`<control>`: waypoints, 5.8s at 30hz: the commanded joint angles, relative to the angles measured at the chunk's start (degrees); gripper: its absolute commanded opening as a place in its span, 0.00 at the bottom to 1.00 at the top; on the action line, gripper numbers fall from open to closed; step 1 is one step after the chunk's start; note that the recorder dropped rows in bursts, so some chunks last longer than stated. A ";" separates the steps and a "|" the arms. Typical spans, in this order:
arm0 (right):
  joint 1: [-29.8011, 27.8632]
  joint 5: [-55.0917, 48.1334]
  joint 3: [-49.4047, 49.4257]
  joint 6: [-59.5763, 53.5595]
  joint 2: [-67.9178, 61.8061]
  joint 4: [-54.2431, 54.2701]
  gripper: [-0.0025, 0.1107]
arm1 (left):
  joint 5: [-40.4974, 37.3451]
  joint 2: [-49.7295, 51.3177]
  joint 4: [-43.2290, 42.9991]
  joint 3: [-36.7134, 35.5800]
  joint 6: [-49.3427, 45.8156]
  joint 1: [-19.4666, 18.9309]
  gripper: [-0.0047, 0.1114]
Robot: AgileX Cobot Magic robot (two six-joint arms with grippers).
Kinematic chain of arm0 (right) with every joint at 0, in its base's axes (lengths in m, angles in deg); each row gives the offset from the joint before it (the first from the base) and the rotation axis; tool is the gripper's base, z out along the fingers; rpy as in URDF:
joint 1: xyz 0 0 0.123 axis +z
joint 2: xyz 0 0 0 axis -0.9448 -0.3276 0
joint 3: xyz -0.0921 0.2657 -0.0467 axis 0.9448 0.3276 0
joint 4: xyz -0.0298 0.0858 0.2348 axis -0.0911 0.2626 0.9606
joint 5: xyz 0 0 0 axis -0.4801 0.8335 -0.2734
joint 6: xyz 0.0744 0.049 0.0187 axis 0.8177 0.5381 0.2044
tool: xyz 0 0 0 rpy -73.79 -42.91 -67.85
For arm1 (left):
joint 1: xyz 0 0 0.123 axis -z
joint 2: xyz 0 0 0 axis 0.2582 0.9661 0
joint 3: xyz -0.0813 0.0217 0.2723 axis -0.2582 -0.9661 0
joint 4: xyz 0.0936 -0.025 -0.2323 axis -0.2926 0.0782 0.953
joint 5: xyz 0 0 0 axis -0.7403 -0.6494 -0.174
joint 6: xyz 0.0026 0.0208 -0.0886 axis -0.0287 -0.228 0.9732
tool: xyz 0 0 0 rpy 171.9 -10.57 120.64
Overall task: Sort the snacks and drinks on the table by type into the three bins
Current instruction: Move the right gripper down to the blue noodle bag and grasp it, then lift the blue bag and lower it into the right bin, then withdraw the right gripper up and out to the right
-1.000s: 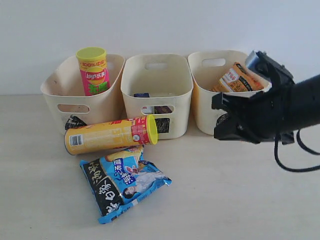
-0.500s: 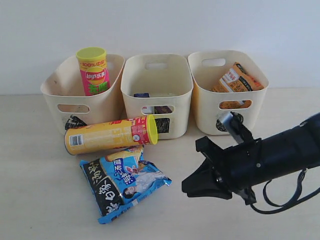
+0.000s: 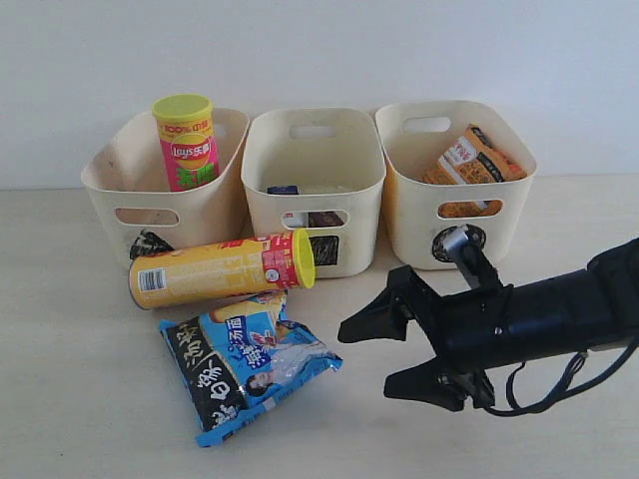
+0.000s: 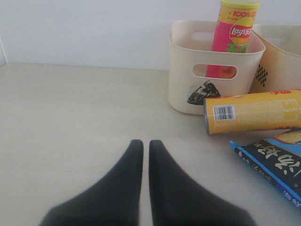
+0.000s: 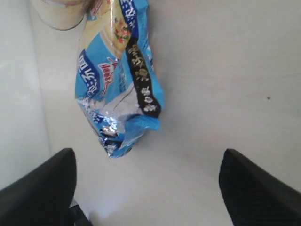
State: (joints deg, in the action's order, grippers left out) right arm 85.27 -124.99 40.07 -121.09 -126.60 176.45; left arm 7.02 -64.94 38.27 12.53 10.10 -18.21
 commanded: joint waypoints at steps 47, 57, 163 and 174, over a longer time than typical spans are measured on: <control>16.47 18.26 -16.88 1.47 -13.56 3.10 0.19 | 0.46 -0.11 -0.06 -0.21 0.24 -0.11 0.07; 16.47 13.78 -16.78 1.98 -11.56 -1.14 0.02 | 0.46 -0.11 -0.06 -0.21 0.24 -0.11 0.07; -24.09 28.35 -13.63 34.31 31.08 -58.50 0.02 | 0.51 -0.11 -0.06 -0.21 0.24 -0.12 0.07; -18.23 51.36 9.66 34.02 51.93 -53.64 0.02 | 0.51 -0.11 -0.06 -0.21 0.24 -0.12 0.07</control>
State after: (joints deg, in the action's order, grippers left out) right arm 64.22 -78.86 45.75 -86.75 -78.92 122.13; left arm 7.02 -64.94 38.27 12.53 10.10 -18.21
